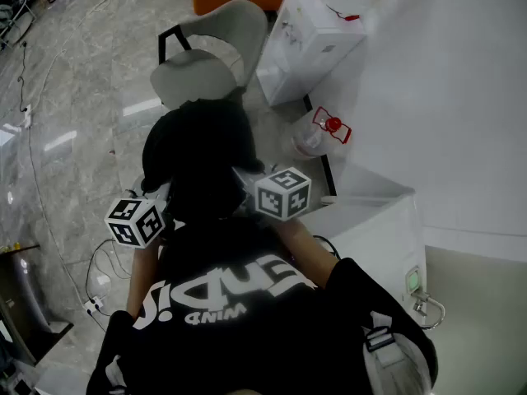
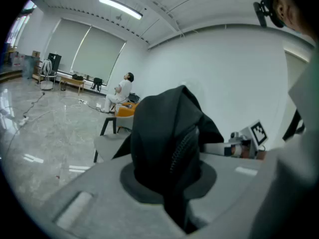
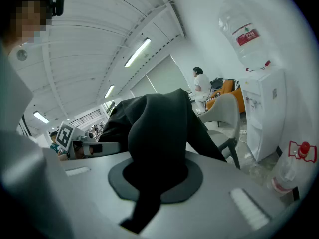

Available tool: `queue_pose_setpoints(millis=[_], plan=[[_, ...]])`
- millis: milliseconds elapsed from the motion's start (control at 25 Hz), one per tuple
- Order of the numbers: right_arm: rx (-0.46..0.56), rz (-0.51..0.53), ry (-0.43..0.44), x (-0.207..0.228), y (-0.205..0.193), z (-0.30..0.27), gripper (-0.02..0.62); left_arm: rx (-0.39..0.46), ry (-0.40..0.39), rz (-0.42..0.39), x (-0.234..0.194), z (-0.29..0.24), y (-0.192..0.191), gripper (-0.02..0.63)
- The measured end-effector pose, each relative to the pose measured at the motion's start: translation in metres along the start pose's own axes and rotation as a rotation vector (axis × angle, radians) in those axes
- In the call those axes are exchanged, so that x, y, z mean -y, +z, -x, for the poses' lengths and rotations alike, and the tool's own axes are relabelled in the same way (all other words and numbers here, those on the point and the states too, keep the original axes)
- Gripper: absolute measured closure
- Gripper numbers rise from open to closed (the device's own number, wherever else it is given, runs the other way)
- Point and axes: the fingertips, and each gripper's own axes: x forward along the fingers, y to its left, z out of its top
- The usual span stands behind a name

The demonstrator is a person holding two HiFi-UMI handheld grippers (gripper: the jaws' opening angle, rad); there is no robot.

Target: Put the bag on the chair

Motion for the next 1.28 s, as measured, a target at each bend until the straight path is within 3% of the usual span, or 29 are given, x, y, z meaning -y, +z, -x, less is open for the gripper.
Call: queue_pose_setpoints(millis=[520,760,1280], plan=[[0.051,-0.025,-0.054,-0.028,-0.011,-0.032,0.575,-0.002,-0.048,-0.027,-0.037,0.024,-0.001,0.568],[0.063,-0.021,-0.043,-0.033,0.004,-0.057,0.575,0.01,-0.049,-0.026,-0.061,0.024,0.018,0.568],[0.034,-0.017,0.022,-0.001,0.065,-0.142,0.575,0.019,0.013,-0.016,-0.134,-0.024,0.079,0.568]])
